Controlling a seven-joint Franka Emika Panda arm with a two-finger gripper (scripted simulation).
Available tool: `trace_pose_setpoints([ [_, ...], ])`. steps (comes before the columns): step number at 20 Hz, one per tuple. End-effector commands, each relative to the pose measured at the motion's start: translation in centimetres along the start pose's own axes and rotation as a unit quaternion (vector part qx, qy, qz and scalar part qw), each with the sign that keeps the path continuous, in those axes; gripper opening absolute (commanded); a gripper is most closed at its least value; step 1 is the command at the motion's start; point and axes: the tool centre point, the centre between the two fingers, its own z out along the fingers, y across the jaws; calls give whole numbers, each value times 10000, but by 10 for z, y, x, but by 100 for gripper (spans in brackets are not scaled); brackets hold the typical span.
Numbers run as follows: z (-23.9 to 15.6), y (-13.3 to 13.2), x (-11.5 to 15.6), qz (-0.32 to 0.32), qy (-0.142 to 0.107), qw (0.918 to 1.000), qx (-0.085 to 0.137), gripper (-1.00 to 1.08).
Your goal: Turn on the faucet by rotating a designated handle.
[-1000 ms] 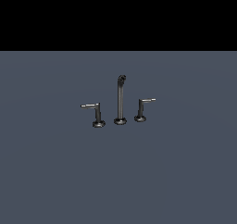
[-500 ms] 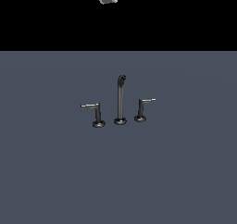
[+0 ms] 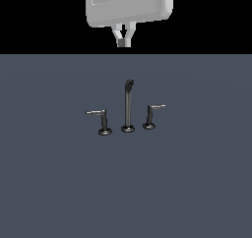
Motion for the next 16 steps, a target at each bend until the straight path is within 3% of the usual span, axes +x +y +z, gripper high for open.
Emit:
trace_pose_setpoints([
  [1,17,-5,14,264,-10,9997,-1,-100],
  [9,71,-13,61,1092,-48,9940,-22,-100],
  [16,120,-13,105,1834,-78,9830,-46,-100],
])
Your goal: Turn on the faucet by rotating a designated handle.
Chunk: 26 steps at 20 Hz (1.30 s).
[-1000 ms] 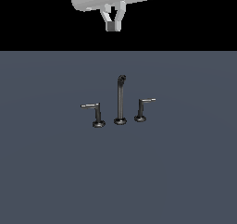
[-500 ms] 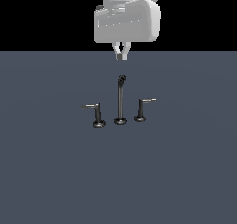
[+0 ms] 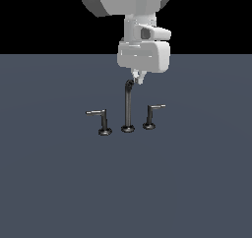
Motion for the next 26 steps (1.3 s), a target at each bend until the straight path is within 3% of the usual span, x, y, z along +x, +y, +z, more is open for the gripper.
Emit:
trace_pose_setpoints([
  [1,18,-4,16,278,-6,9996,-8,-100],
  [14,92,-13,85,1459,-61,9893,-34,-100],
  [26,110,-13,104,1768,-85,9842,-33,-100],
])
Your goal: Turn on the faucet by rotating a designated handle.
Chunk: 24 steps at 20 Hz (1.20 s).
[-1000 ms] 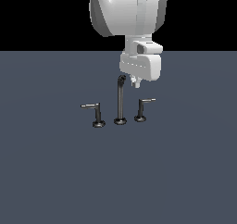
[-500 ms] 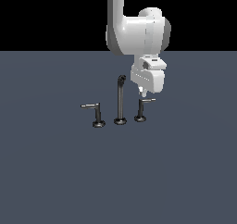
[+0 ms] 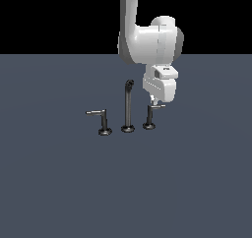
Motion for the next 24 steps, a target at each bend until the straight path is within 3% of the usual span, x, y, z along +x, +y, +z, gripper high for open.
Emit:
trace_pose_setpoints([
  [1,0,-1,0,6,0,10000,3,-100],
  [14,0,39,20,9,-2,10000,4,-100],
  [16,0,28,12,-51,-1,10000,58,-100],
  [24,0,53,9,-24,-1,10000,34,-100],
])
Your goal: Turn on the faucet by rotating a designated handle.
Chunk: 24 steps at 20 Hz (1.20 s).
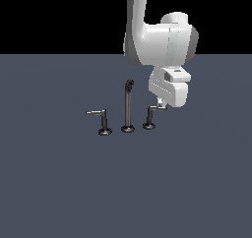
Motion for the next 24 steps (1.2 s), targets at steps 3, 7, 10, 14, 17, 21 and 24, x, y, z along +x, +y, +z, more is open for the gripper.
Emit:
trace_pose_setpoints([
  [3,0,21,-3,27,-30,10000,-78,-100],
  [7,0,34,-5,41,-30,9999,-92,-100],
  [10,0,29,-7,11,-15,10000,-43,-100],
  [14,0,37,-18,21,-19,10000,-58,-100],
  [17,-1,43,-26,29,-22,10000,-69,-100],
  [21,-1,52,-37,39,-26,10000,-84,-100],
  [24,-1,59,-46,47,-29,9999,-96,-100],
])
